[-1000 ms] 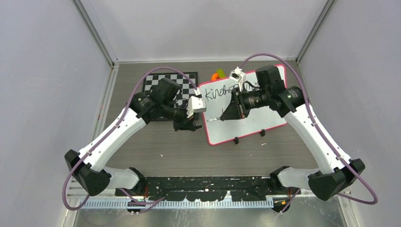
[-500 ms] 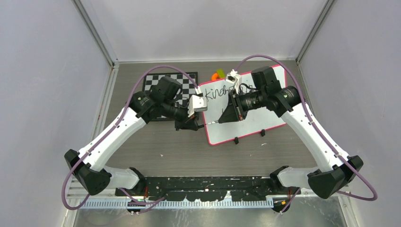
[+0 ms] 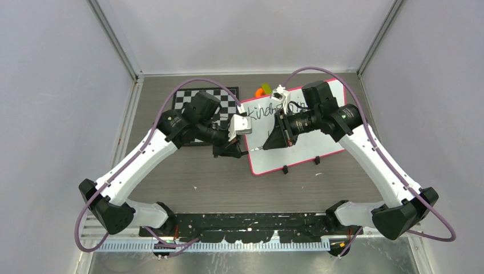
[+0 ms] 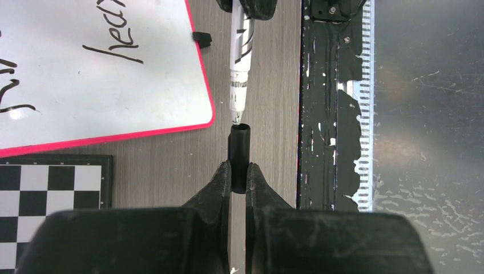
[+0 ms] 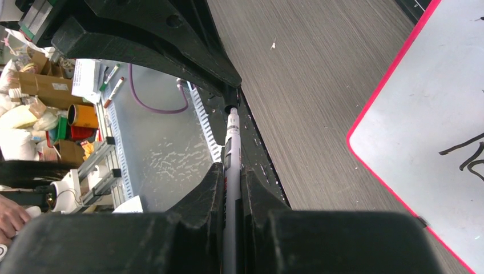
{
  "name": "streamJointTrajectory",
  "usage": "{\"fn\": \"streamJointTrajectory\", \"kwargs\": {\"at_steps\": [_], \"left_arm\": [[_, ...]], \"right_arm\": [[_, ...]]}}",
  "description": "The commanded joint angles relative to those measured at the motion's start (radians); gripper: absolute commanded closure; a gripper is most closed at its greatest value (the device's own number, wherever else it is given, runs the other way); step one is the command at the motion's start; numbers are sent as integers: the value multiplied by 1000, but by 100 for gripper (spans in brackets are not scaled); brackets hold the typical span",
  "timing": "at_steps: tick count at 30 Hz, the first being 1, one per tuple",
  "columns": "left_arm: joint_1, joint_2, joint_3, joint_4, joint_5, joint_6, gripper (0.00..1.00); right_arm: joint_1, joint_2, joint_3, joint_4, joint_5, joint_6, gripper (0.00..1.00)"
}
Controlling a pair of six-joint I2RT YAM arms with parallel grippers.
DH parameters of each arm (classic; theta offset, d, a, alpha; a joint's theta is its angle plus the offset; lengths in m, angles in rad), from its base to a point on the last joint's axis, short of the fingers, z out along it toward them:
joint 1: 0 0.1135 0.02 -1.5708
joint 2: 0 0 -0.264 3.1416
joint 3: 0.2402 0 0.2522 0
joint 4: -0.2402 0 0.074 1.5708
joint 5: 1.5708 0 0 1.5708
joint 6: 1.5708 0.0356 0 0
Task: Write a sentence on the whiteboard
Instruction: Close the whiteboard marker at the center of the board.
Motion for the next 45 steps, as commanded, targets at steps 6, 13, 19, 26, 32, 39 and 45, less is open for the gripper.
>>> {"fn": "streamJointTrajectory", "kwargs": {"at_steps": [6, 13, 19, 26, 32, 39, 45], "left_arm": [[-14, 12, 60, 17, 32, -34, 100], [-20, 51, 117, 51, 52, -135, 100], [-56, 82, 177, 51, 41, -165, 100], [-83, 129, 248, 109, 37, -232, 100], [-108, 148, 292, 125, -11, -241, 100], [-123, 161, 320, 144, -74, -250, 100], [-129, 166, 351, 162, -134, -248, 100]], "right_arm": [[13, 0, 14, -1, -10, -18, 100], [20, 11, 2, 36, -22, 22, 100], [24, 18, -24, 80, -16, 58, 100], [30, 28, -65, 125, -42, 99, 100], [31, 26, -112, 192, -63, 194, 100], [36, 35, -147, 210, -77, 230, 100], [45, 45, -154, 186, -75, 229, 100]]}}
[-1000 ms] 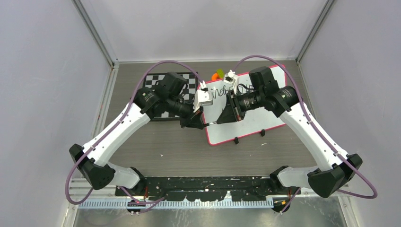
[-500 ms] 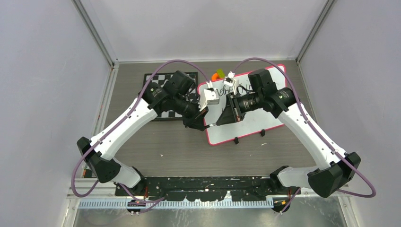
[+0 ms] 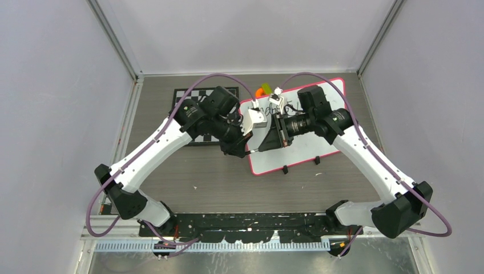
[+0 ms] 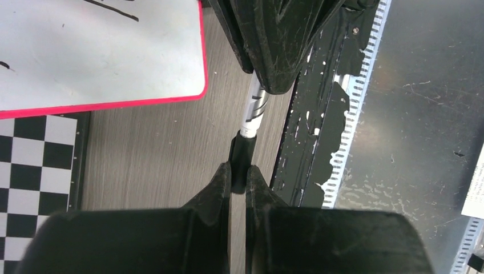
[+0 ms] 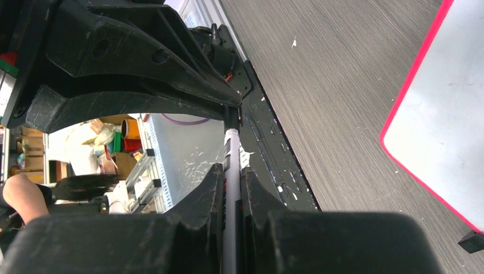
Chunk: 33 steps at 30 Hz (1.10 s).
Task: Write a sentence on the whiteboard
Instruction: Close the whiteboard marker at the center of the board.
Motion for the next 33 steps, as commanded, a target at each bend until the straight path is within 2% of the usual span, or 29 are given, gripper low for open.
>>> {"fn": "streamJointTrajectory", "kwargs": {"at_steps": [1, 8, 14, 16, 19, 22, 27, 29, 33], "left_arm": [[-29, -7, 110, 345, 42, -41, 100], [-88, -21, 116, 351, -102, 48, 100], [-100, -26, 107, 320, -105, 77, 99], [-100, -35, 104, 293, -129, 99, 90], [-80, -47, 120, 202, -128, 136, 65], [-36, -68, 132, 102, -82, 178, 49], [186, -110, 92, 71, 179, 94, 34], [254, -121, 65, 116, 296, 31, 33], [269, -171, -17, 262, 260, 6, 31]], "right_arm": [[42, 36, -23, 32, -16, 43, 100], [41, 58, -22, 46, -37, 78, 100], [32, 54, -1, 61, -27, 79, 100], [8, 52, 13, 58, -25, 73, 100], [-66, 45, 33, 60, -49, 70, 100], [-164, 46, 64, 71, -101, 84, 100], [-239, 46, 89, 147, -198, 164, 100], [-239, 32, 55, 269, -219, 275, 100], [-234, 13, -51, 585, -238, 601, 100]]}}
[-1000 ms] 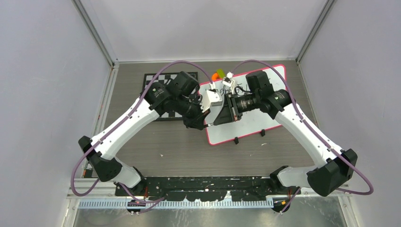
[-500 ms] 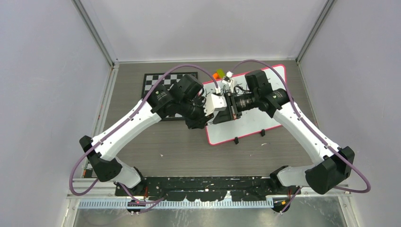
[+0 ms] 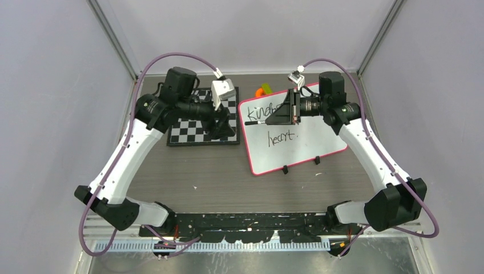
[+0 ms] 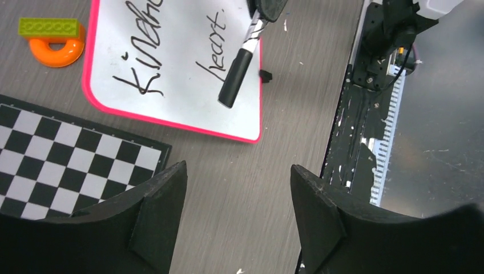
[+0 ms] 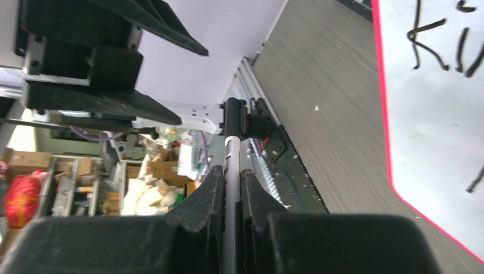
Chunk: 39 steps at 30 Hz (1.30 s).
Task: Write a sentence on the whiteboard
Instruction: Close the whiteboard marker at the center of the board, then place the whiteboard marker at the center of the board.
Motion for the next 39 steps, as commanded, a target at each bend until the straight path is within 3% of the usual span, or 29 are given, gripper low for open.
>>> {"fn": "streamJointTrajectory", "kwargs": {"at_steps": [1, 8, 12, 22, 26, 28, 39], "left_arm": [[-7, -51, -60, 140, 68, -37, 30], [-175, -66, -78, 77, -215, 268, 28], [-262, -68, -95, 78, -333, 338, 33], [-277, -67, -132, 88, -375, 353, 73], [-280, -45, -91, 80, -315, 281, 94], [-284, -28, -66, 81, -258, 218, 100], [-288, 53, 0, 174, 147, -129, 100]], "right_arm": [[17, -38, -70, 348, -70, 351, 100], [104, -14, -79, 331, -56, 387, 100], [140, -12, -78, 317, -54, 380, 100], [165, -29, -47, 177, -37, 245, 100], [176, -29, -36, 148, -23, 206, 100], [185, -25, -19, 106, -12, 160, 100], [272, -14, 98, -149, 50, -127, 100]]}}
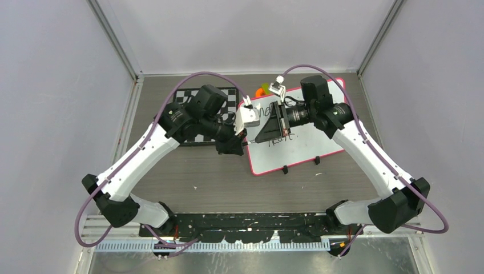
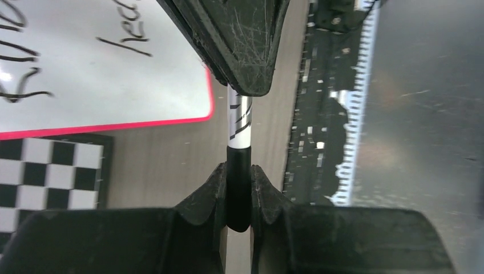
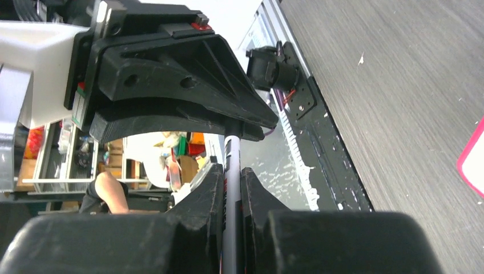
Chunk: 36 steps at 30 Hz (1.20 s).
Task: Write a sentence on the whiteboard
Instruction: Place the whiteboard marker at the center of the board.
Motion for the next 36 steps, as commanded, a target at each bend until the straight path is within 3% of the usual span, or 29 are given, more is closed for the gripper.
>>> {"fn": "streamJointTrajectory", "kwargs": {"at_steps": [1, 6, 13, 15, 21, 28, 31, 36], "left_arm": [[-28, 37, 75, 230, 305, -169, 100], [5, 17, 43, 192, 304, -125, 100], [181, -50, -73, 20, 307, 82, 100], [266, -70, -111, -31, 311, 156, 100], [473, -128, -254, -110, 284, 370, 100], [646, -131, -500, -134, 185, 614, 100], [668, -91, -583, -113, 133, 678, 100], [667, -45, -711, 21, 77, 654, 100]], "right_arm": [[67, -7, 56, -74, 56, -143, 100], [34, -8, 64, -76, 31, -140, 98], [-227, -6, 127, -76, -33, -111, 44], [-298, -7, 153, -75, -51, -108, 35], [-456, -7, 163, -109, -77, -137, 31], [-567, 10, 221, -466, 157, -504, 30], [-597, -17, 183, -490, 206, -541, 29], [-620, -79, 109, -490, 244, -586, 27]]}}
